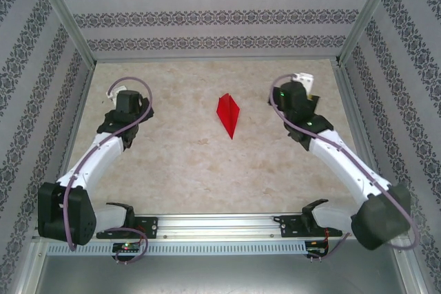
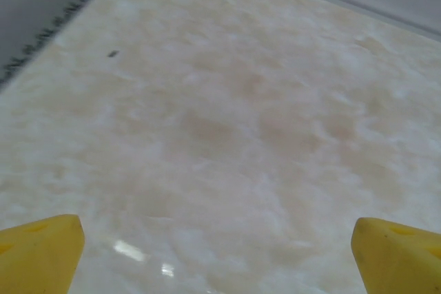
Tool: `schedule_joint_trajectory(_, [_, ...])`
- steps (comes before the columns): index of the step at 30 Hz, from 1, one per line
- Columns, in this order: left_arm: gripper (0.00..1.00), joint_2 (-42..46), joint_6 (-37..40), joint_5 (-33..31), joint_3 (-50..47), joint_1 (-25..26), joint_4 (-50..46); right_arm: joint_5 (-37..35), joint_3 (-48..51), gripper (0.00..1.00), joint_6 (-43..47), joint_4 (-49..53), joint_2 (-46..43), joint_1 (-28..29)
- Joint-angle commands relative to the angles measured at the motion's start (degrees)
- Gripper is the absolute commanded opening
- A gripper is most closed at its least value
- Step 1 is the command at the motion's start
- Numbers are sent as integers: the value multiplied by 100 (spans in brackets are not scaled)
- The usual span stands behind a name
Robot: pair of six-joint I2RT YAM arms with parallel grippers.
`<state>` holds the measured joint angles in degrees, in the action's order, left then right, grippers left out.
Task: Fold a paper plane with a square sheet of paper (pick it up from the middle)
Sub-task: Move a paper plane to the center of the table, then reset both arms
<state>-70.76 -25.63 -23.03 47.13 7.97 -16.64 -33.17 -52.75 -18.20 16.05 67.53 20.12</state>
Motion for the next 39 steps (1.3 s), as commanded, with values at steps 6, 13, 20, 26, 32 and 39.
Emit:
schedule_joint_trajectory(6, [100,50,1580,-238,-1367,-270,2778,167,1864,98,1162,-2599,-99,-1421])
schedule_joint_trajectory(13, [100,-294,2272,785,-2205,-621,4707,1401,2496,98,1703,-4209,659,-1700])
schedule_joint_trajectory(20, [100,-946,2340,2222,-2587,-779,6120,1978,2798,98,1848,-5605,1177,-1804])
schedule_joint_trajectory(26, [100,-1420,2431,2463,-2611,-773,6538,2436,2966,98,1835,-6261,1638,-1937])
schedule_joint_trajectory(32, [100,-1906,2578,2281,-2464,-621,6751,2517,3075,98,1796,-6673,1857,-2008])
schedule_joint_trajectory(39, [100,-1871,2745,2198,-2313,-471,6381,2527,3035,98,1790,-6590,1849,-2012])
